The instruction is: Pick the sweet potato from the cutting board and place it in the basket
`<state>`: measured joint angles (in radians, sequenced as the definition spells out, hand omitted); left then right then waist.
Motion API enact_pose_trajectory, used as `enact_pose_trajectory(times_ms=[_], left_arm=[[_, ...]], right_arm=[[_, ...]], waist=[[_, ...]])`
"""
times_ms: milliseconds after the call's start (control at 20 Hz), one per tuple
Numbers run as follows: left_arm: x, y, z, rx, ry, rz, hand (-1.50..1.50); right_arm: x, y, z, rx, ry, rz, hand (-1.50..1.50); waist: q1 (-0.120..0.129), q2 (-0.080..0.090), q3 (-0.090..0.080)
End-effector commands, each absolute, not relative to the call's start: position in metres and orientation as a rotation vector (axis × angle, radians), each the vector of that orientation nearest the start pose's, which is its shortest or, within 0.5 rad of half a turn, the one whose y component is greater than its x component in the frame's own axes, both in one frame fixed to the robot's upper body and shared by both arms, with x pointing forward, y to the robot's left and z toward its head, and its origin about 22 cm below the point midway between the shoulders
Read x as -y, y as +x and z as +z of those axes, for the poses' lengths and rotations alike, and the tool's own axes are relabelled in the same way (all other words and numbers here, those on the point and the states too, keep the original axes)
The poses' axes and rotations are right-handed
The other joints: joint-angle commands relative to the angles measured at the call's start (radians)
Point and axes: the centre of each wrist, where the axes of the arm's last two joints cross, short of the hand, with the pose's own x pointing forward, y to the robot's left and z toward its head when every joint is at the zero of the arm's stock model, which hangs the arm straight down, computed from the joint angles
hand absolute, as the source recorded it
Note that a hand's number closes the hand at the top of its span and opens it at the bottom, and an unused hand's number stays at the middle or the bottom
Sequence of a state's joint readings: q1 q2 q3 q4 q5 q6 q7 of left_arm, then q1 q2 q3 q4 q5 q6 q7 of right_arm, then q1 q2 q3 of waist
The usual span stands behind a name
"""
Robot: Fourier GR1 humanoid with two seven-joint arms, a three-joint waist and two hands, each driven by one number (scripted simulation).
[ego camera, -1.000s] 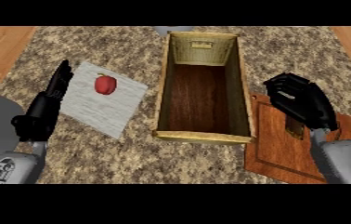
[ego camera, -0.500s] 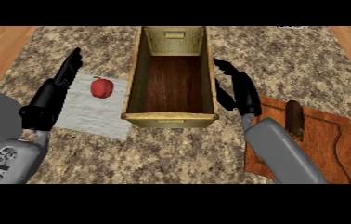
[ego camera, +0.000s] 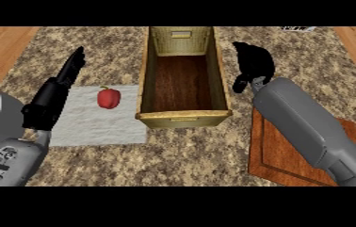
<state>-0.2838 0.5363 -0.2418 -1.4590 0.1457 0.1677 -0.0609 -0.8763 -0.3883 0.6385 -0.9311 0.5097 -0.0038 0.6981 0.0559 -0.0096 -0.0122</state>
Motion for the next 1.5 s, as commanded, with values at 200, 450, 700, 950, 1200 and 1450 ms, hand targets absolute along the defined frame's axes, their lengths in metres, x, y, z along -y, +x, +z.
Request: enact_pose_trajectory(times_ms=[200, 450, 700, 950, 1200, 1450], left_arm=[[-0.282, 0.303, 0.075, 1.713, 0.267, -0.409, 0.00], [-0.284, 0.301, 0.070, 1.722, 0.275, -0.395, 0.00], [-0.289, 0.290, 0.075, 1.716, 0.279, -0.385, 0.00], [-0.283, 0.296, 0.076, 1.730, 0.285, -0.378, 0.00], [-0.306, 0.281, 0.068, 1.718, 0.303, -0.357, 0.00], [-0.297, 0.292, 0.074, 1.735, 0.304, -0.370, 0.00]], right_arm=[[0.112, 0.425, 0.155, 0.427, -0.944, 1.433, -1.50], [0.117, 0.444, 0.191, 0.272, -0.889, 1.476, -1.50], [0.126, 0.451, 0.188, 0.217, -0.871, 1.447, -1.50], [0.139, 0.447, 0.164, 0.191, -0.873, 1.463, -1.50], [0.161, 0.439, 0.133, 0.090, -0.853, 1.513, -1.50], [0.171, 0.437, 0.109, 0.013, -0.835, 1.499, -1.50]], waist=[[-0.022, 0.006, 0.008], [-0.036, 0.010, 0.010], [-0.042, 0.007, 0.012], [-0.055, 0.009, 0.012], [-0.059, 0.003, 0.012], [-0.055, 0.008, 0.012]])
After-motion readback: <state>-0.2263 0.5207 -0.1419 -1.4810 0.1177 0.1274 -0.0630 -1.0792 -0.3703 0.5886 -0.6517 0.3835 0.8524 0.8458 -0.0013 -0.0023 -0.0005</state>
